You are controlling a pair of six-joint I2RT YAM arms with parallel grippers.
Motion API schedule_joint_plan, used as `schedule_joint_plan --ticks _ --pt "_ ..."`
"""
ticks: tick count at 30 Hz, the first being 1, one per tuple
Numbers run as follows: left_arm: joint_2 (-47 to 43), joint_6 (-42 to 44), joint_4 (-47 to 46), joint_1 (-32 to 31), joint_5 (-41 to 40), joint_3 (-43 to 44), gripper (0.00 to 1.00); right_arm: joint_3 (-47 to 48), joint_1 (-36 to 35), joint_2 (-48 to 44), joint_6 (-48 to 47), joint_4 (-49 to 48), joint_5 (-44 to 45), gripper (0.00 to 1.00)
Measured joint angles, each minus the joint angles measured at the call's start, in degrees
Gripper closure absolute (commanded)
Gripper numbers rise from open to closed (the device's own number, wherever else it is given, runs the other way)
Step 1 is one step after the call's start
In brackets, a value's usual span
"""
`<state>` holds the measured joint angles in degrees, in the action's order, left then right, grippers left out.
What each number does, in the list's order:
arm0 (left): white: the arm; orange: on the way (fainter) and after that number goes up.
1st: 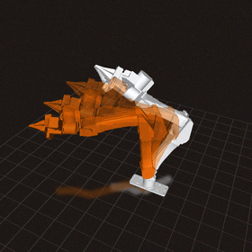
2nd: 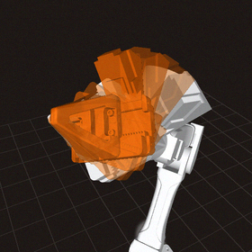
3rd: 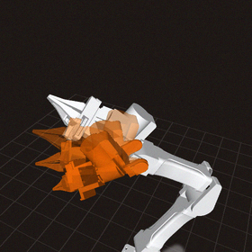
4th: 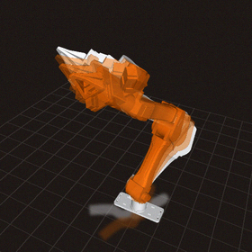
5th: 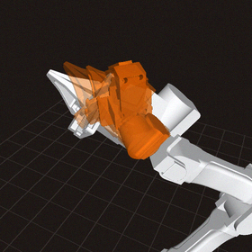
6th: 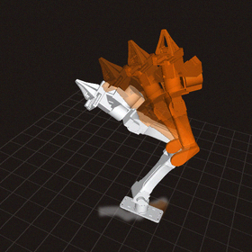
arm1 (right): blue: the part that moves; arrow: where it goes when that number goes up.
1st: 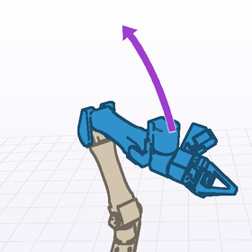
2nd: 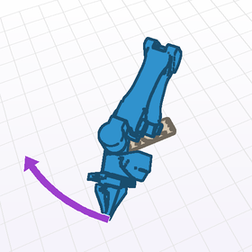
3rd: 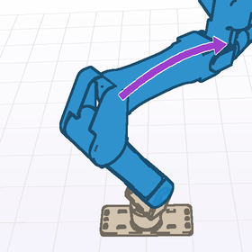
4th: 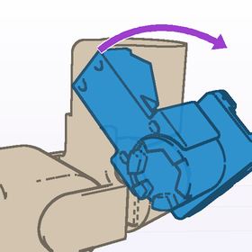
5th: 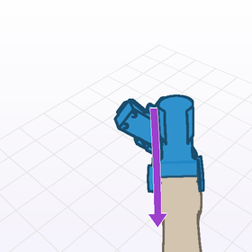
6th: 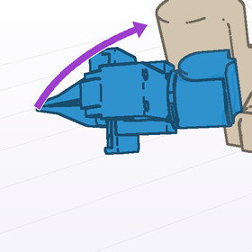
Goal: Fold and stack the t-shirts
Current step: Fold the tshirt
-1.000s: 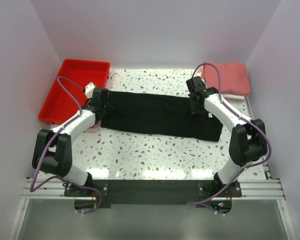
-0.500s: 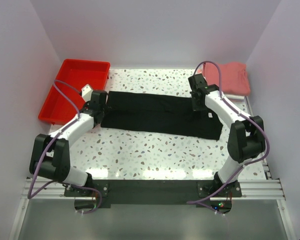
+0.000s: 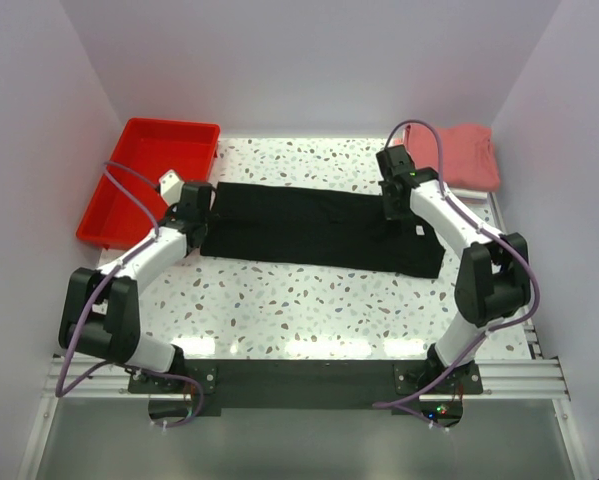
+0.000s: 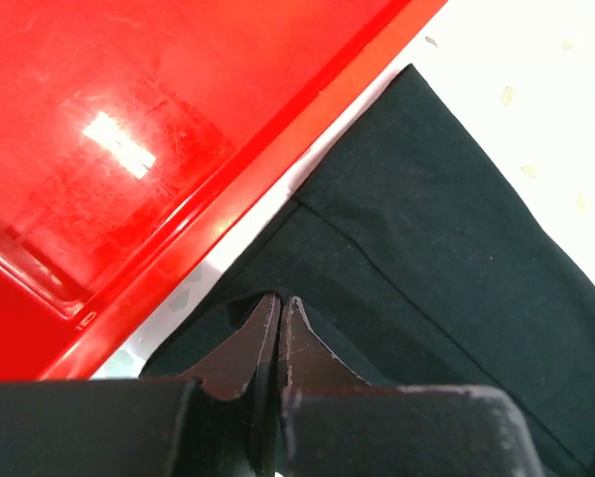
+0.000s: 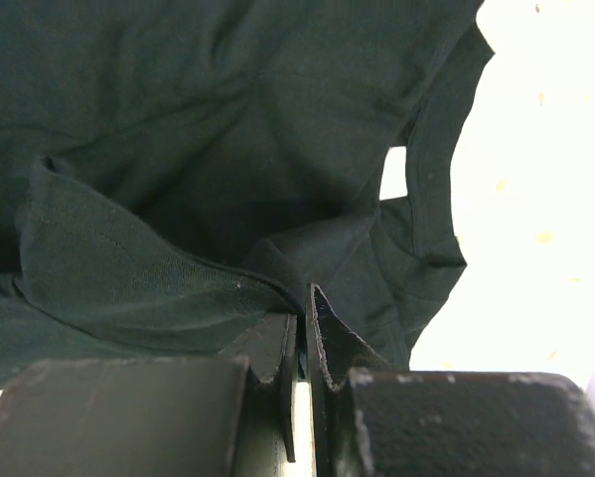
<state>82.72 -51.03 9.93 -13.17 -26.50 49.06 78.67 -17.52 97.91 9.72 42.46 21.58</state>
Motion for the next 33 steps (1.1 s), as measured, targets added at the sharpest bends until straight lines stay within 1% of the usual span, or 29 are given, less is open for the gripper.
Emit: schedule_joint_plan --ticks 1,2,3,4,5,6,8,9,11,12,14,16,17,18,23,26,30,33 --pt "0.55 0.02 0.00 0.07 0.02 0.26 0.84 0.48 0.00 0.20 -0.22 -0.11 0.00 1.00" --pt "1.22 0.22 0.04 0.11 0.04 0.66 0.77 1.11 0.00 0.55 -0.42 -0.09 0.02 1.00" --pt "1.99 0.35 0.04 0.11 0.13 1.22 0.66 1.70 0.00 0.94 -0.57 -0.11 0.04 1.00" --pt "2.80 0.85 0.07 0.13 0.31 1.92 0.28 2.40 0.00 1.55 -0.76 -0.26 0.13 0.98" --pt "3.54 1.49 0.11 0.17 0.57 2.64 0.13 3.10 0.00 2.34 -0.85 -0.37 0.39 0.94" --pt "4.07 1.55 -0.11 0.20 1.09 3.28 0.01 3.93 0.00 3.23 -0.90 -0.20 0.66 0.85" --pt "4.48 2.43 -0.96 0.28 2.45 3.93 0.00 6.16 0.00 5.66 -0.66 0.13 1.70 0.80" --pt "4.48 2.58 -1.42 0.31 2.97 4.00 0.00 7.17 0.02 6.78 -0.61 0.20 2.03 0.66" --pt "4.48 2.97 -2.40 0.31 4.22 4.13 0.00 8.33 0.02 8.02 -0.15 0.24 2.89 0.51" --pt "4.48 3.28 -2.71 0.31 4.61 4.13 0.00 8.46 0.02 8.24 -0.02 0.39 3.13 0.36" --pt "4.48 4.00 -3.39 0.31 5.62 4.13 0.00 8.50 0.02 8.24 0.13 0.79 3.67 0.29" --pt "4.42 4.70 -3.85 0.31 6.88 4.13 0.00 8.52 0.00 8.24 0.31 0.85 4.48 0.15" --pt "4.39 5.14 -4.17 0.31 7.63 4.13 0.00 8.52 0.02 8.24 0.48 0.94 4.70 0.05" --pt "4.37 5.46 -4.59 0.31 8.44 4.13 0.00 8.52 0.02 8.24 0.76 1.09 4.96 0.01" --pt "4.37 7.06 -5.66 0.31 12.52 4.46 0.00 8.50 0.02 7.93 1.79 1.99 5.73 0.01" --pt "4.28 7.37 -6.86 0.28 14.82 4.55 0.00 6.08 0.02 5.46 3.13 0.70 3.48 0.01" --pt "2.75 7.78 -8.52 -0.07 17.88 4.22 0.00 -4.46 0.07 -2.75 5.51 -3.52 -4.94 0.01" --pt "-1.84 9.05 -10.62 -1.73 18.99 1.79 0.00 -11.91 0.07 -7.50 6.97 -8.00 -12.35 0.01"
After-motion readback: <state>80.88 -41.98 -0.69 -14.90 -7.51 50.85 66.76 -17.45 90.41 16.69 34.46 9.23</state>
